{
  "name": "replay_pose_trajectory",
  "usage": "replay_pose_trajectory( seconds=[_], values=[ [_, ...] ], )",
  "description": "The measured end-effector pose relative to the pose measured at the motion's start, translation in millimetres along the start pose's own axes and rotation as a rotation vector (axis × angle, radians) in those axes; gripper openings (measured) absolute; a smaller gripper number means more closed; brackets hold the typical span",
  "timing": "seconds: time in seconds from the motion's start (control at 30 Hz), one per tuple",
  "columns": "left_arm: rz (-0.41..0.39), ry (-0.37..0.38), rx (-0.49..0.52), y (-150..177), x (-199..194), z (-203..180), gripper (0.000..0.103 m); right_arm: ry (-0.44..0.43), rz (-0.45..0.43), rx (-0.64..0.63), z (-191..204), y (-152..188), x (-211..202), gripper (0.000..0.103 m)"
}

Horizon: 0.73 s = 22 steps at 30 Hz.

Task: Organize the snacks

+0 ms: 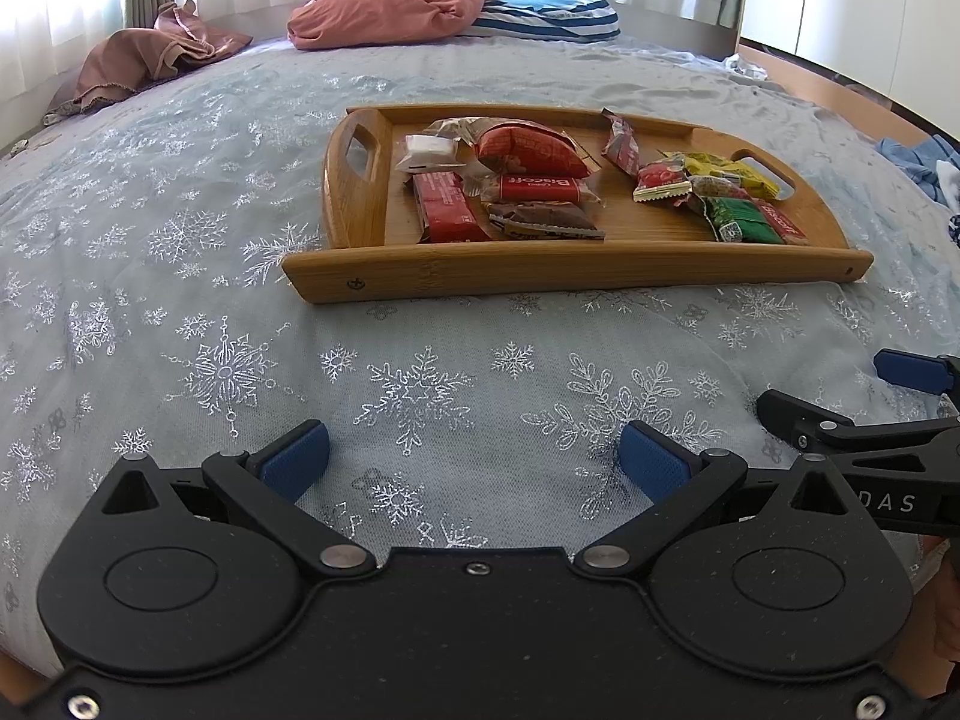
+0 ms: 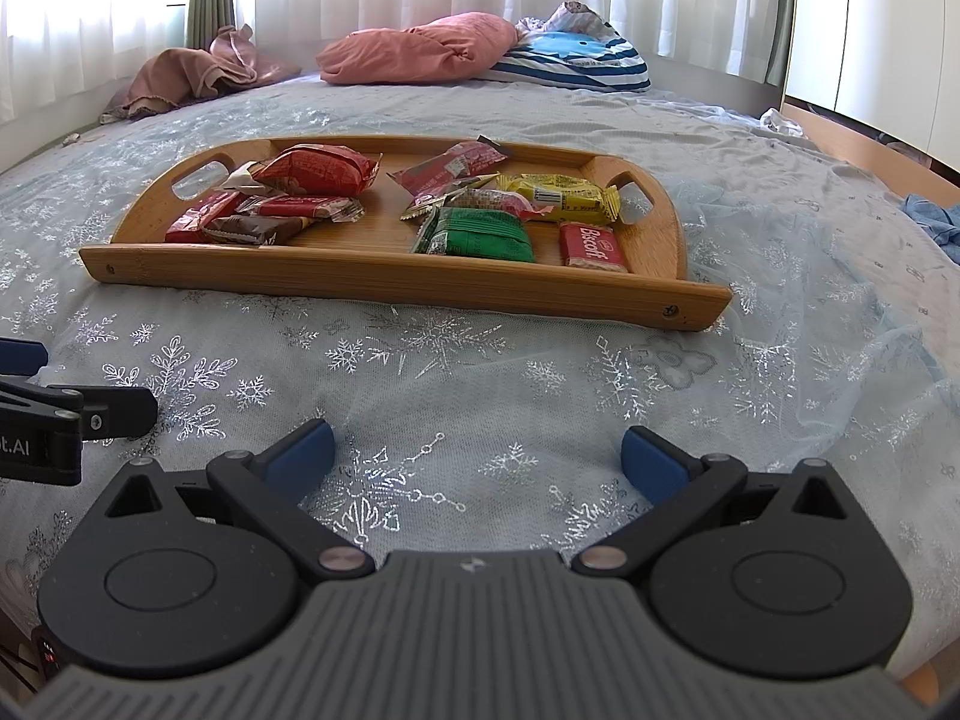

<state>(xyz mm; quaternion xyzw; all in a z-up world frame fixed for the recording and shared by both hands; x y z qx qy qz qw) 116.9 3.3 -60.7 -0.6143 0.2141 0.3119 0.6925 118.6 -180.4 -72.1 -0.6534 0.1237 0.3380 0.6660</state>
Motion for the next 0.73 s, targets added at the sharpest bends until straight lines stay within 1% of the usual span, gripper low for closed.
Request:
replay_pose_trajectory(
  seconds=[0.73],
  values=[
    [-0.011,-0.002,0.003,-0.4,-1.5,-0.8,0.103,0.000,0.000,0.001,0.1,0.1,-0.5,0.103]
  ],
)
Point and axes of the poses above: each gripper's, at about its wrist camera, not at the fingertips, and x roughly the way its jaws point, z to its left, y to its underside, the point moved 8 cm from there along x, roughly the way its jaws point, and after that the axes turned 14 degrees about -y, right-handed, at the moved point
